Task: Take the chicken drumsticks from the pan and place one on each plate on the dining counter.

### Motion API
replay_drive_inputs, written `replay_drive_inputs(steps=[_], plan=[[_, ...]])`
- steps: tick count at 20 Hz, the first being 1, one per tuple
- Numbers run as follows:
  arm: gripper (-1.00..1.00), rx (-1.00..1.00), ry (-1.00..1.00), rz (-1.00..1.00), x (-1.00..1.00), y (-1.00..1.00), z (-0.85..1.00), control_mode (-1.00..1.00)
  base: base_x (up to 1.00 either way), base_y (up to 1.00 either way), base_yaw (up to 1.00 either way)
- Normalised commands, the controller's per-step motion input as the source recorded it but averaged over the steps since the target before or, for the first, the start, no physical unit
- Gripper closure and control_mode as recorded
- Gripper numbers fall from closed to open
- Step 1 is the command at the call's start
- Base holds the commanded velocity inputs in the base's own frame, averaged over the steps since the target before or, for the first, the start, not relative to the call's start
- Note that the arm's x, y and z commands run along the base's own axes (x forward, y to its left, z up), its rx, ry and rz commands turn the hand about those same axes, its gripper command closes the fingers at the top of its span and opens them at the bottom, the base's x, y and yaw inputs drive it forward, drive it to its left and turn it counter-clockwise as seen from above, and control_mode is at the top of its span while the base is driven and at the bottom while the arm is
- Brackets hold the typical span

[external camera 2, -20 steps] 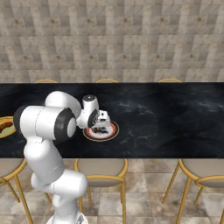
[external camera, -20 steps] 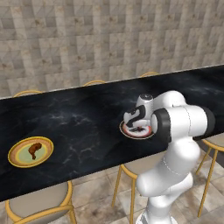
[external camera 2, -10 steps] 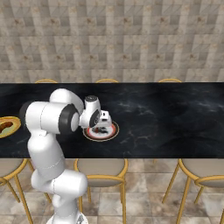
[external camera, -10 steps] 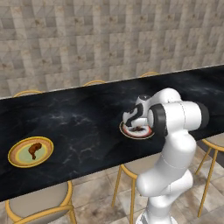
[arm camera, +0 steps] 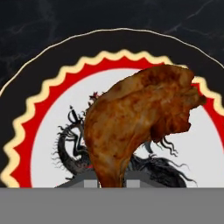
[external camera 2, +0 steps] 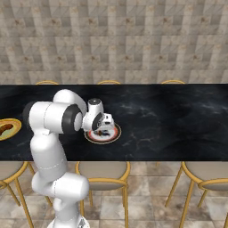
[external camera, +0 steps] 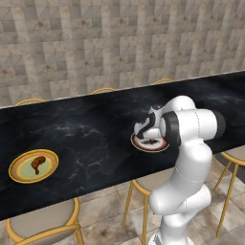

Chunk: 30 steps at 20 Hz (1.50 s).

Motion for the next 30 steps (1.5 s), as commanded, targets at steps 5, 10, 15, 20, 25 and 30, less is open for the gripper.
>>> replay_drive_inputs(steps=[5,10,15,20,25,30], plan=[[-1.00,0.00,0.00,0.00,0.00,0.00,-0.16,-1.00,0.00,0.00,0.00],[-1.00,0.00,0.00,0.00,0.08,0.00,-0.10,-1.00,0.00,0.00,0.00],[-1.00,0.00,0.00,0.01,0.16,0.00,-0.03,-1.00,0.00,0.00,0.00],[-1.00,0.00,-0.08,0.05,0.01,-0.02,0.41,-1.00,0.00,0.00,0.00],[-1.00,0.00,-0.07,0.00,-0.33,0.04,0.68,-1.00,0.00,0.00,0.00],[-1.00,0.01,-0.01,-0.03,-0.75,0.15,0.43,-1.00,0.00,0.00,0.00]])
